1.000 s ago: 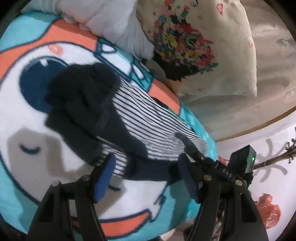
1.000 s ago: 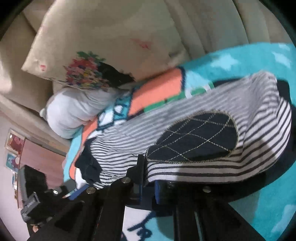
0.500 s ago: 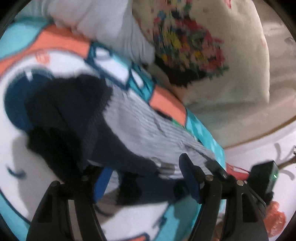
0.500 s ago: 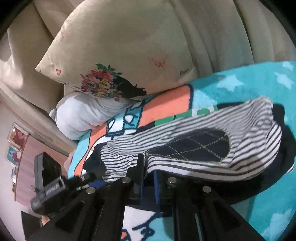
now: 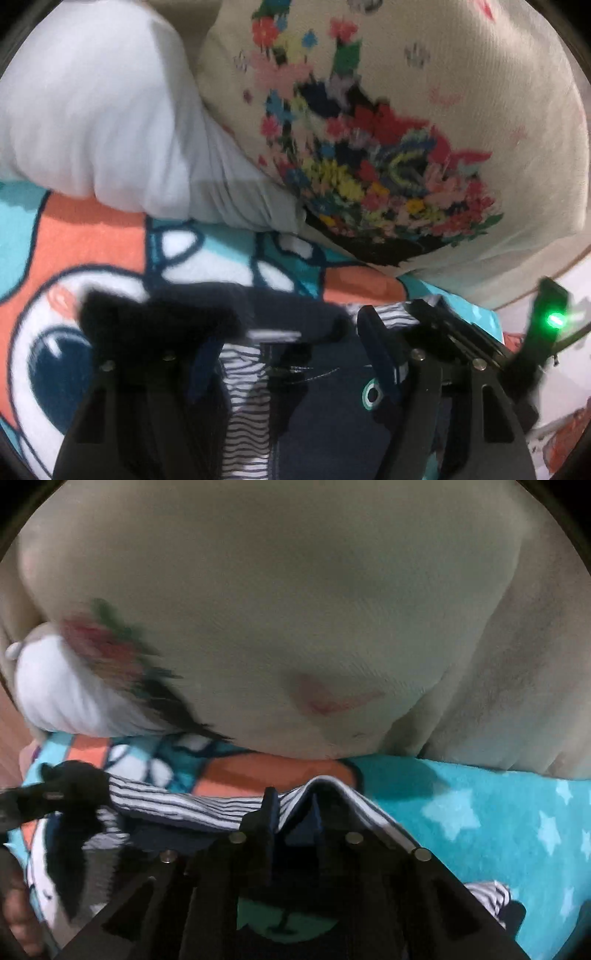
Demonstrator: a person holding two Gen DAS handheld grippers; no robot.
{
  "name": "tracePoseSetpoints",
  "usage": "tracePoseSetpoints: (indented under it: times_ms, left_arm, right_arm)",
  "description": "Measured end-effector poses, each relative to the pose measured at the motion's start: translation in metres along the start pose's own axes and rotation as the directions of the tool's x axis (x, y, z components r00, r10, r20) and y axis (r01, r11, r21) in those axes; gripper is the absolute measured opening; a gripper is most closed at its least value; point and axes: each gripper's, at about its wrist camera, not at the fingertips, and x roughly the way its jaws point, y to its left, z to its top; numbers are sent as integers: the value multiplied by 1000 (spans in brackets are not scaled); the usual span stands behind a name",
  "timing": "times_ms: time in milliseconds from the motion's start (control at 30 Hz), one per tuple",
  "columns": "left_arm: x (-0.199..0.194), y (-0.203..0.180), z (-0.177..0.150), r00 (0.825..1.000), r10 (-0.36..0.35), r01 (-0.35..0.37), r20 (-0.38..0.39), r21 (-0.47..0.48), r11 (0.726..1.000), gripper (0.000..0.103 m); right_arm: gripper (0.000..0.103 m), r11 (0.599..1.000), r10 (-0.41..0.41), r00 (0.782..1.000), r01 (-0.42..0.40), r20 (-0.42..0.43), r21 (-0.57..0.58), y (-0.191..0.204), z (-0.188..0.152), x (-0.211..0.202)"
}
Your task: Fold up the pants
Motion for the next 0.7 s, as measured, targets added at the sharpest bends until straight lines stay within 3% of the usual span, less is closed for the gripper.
tracePoseSetpoints:
  times_ms: [33, 100, 167, 300, 333, 533, 700]
  left_arm:
    - [-4, 2, 3, 1000, -14, 14, -4, 7, 1000, 71]
    - [-16, 13, 12, 999, -33, 33, 8, -11, 999, 71]
    - [-28, 19, 12, 999, -22, 23, 37, -25, 999, 71]
    - [-59, 43, -1, 997, 37, -33, 65, -59, 998, 78]
    - [-64, 48, -7, 996, 61, -57, 66, -64, 996, 82]
    - [-74, 82, -54, 977, 214, -212, 25, -41, 976, 83]
    - [-42, 93, -80, 984, 164, -167, -63, -36, 985, 83]
  right_arm:
    - [26, 999, 20, 1000, -20, 0, 37, -11, 2, 1]
    - [47, 991, 67, 998, -68, 18, 119, -29, 5, -4]
    - [59, 977, 81, 995, -90, 50, 193, -50, 7, -15]
    - [61, 958, 118, 990, -134, 76, 255, -85, -7, -49]
    - [62, 956, 121, 990, -135, 70, 259, -95, -19, -62]
    - [68, 950, 88, 995, -95, 37, 298, -143, -95, -104]
    - [68, 937, 24, 1000, -28, 17, 347, -169, -134, -109]
